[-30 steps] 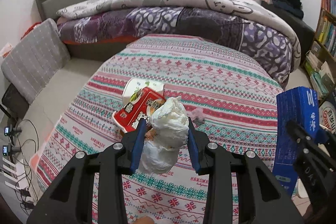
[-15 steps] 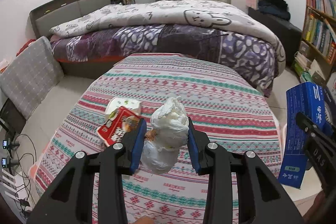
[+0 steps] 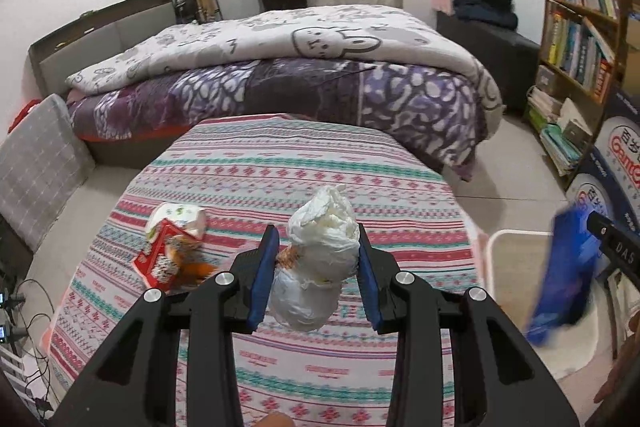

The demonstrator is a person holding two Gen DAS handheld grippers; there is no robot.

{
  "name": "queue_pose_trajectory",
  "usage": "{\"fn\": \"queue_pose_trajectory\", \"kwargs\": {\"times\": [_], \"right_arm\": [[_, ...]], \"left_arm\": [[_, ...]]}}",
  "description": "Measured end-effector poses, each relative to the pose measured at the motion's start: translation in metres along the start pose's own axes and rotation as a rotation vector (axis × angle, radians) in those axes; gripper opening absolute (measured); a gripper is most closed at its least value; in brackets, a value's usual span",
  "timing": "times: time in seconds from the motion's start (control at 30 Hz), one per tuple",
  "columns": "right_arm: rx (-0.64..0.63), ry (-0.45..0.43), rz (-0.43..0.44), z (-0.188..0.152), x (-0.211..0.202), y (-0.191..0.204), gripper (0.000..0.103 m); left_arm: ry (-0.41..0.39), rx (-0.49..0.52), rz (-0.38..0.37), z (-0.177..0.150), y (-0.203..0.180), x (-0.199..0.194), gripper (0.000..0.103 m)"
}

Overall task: Collect trash
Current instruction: 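Drop the blue box into the white bin with the right tool, then open the left tool over the bin to drop the white tissue bundle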

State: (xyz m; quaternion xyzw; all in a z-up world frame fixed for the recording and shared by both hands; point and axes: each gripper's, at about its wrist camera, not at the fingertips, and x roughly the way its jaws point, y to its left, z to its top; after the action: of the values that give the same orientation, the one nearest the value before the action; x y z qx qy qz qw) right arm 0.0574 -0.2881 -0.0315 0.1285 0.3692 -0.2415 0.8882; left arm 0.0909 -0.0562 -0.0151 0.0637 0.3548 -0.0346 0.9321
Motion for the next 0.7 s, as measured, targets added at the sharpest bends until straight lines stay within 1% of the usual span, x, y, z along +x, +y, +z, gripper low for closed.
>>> {"fn": "queue_pose_trajectory", "kwargs": {"times": [0.07, 0.1, 0.13, 0.2, 0.27, 0.3, 0.47, 0.7], "right_arm": [[0.034, -0.027, -0.028, 0.003, -0.004, -0.014, 0.074], [0.047, -0.038, -0.038, 0.005, -0.006, -0.020, 0.079], [0.056, -0.050, -0.052, 0.006, -0.008, -0.027, 0.081], [0.068, -0.072, -0.077, 0.007, -0.012, -0.036, 0.090], [0.075, -0.087, -0.094, 0.009, -0.015, -0.043, 0.092], [0.076, -0.090, -0.100, 0.010, -0.016, -0.046, 0.095], [0.079, -0.100, -0.139, 0.013, -0.020, -0.064, 0.096], [0.129, -0.080, -0.148, 0.015, -0.020, -0.089, 0.096]], "left_arm": [[0.000, 0.006, -0.019, 0.001, -0.011, -0.001, 0.037], [0.000, 0.008, -0.031, 0.002, -0.016, -0.001, 0.037], [0.002, 0.009, -0.043, 0.002, -0.021, -0.002, 0.037], [0.005, 0.016, -0.068, 0.003, -0.032, -0.003, 0.037], [0.004, 0.027, -0.085, 0.002, -0.043, -0.004, 0.037], [0.003, 0.035, -0.097, 0.002, -0.050, -0.005, 0.037], [0.032, 0.054, -0.177, 0.001, -0.079, -0.006, 0.037], [0.063, 0.086, -0.257, -0.004, -0.116, -0.007, 0.037]]}}
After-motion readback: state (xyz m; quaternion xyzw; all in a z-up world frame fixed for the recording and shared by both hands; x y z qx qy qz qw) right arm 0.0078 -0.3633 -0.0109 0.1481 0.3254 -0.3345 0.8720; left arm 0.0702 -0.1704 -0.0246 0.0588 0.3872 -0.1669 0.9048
